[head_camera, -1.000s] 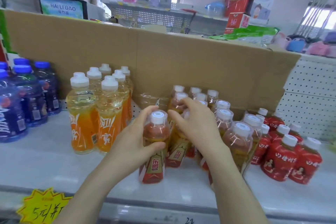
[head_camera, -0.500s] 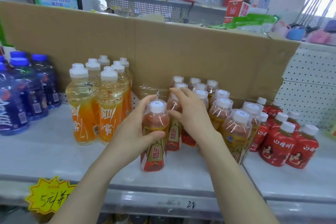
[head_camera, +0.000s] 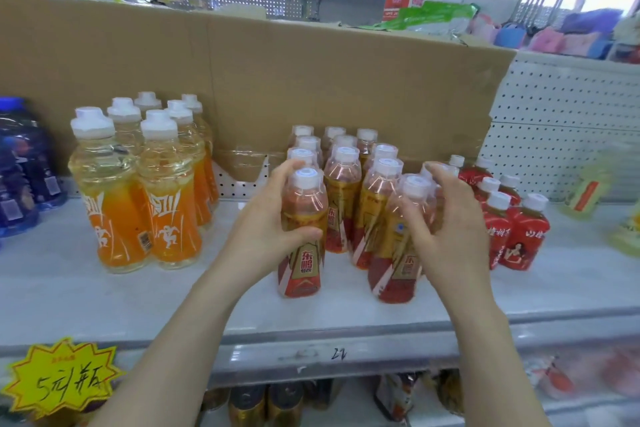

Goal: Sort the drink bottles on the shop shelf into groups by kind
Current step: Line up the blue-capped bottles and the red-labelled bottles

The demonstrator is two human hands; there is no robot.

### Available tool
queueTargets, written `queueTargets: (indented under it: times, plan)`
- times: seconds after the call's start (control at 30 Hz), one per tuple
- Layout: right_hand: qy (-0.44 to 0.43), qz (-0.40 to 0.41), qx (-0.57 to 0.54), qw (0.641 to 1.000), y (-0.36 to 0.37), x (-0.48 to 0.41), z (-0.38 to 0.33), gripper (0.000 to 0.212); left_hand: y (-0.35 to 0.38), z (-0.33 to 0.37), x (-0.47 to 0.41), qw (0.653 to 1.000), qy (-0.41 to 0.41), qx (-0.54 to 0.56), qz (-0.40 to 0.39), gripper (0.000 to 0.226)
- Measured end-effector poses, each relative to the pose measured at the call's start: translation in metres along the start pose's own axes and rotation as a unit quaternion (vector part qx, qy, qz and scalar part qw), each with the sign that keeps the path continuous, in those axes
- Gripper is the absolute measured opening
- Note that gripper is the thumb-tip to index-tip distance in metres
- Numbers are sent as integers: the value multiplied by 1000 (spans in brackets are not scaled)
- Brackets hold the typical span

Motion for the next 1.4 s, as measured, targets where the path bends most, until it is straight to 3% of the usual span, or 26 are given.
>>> queueTargets:
  times: [0.27, 0.37, 0.43, 0.5, 0.6, 0.77, 0.93, 1.03, 1.1, 1.17, 1.27, 1.4]
  plan:
    - [2, -91, -95, 991, 11, 5, 15, 48, 12, 5, -7, 1000, -20, -22, 8, 89]
    - [-34, -148, -76, 985, 13, 1, 15, 63, 4, 17, 5, 982, 13, -136, 133, 92]
    - [-58, -159, -61, 984, 13, -3, 17, 68, 4, 42, 19, 958, 66, -165, 225, 77]
    - [-82, -151, -46, 984, 10, -5, 20, 66, 17, 72, 24, 944, 116, -165, 263, 60]
    - [-83, -148, -32, 985, 5, -8, 38, 66, 56, 103, 6, 943, 147, -188, 232, 51]
    - [-60, -153, -28, 986, 2, -25, 81, 70, 117, 104, -44, 957, 61, -249, 138, 62]
    - [-35, -182, -38, 982, 7, -41, 109, 67, 107, 104, -31, 957, 30, -226, 179, 61]
    - [-42, -200, 25, 979, 6, -50, 107, 63, 95, 107, -4, 954, 34, -231, 189, 62]
    - [-87, -153, 61, 983, -4, -63, 86, 58, 87, 105, 11, 955, 37, -229, 185, 62]
    - [-142, -115, 19, 983, -3, -79, 50, 51, 78, 104, 23, 949, 42, -253, 185, 65]
    - [-208, -214, 1, 955, 50, -102, -2, 45, 68, 105, 30, 922, 58, -331, 194, 71]
    - [-212, -363, 32, 907, 128, -110, -28, 53, 75, 92, 29, 913, 71, -372, 151, 91]
Point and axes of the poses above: each hand's wrist, its own x-axis away from the middle knuckle, its own y-axis out of the palm, z = x × y, the point moved 10 cm from there along -x, towards the middle knuckle, and after that the axes turned 10 degrees about -y, right-handed, at the moved point
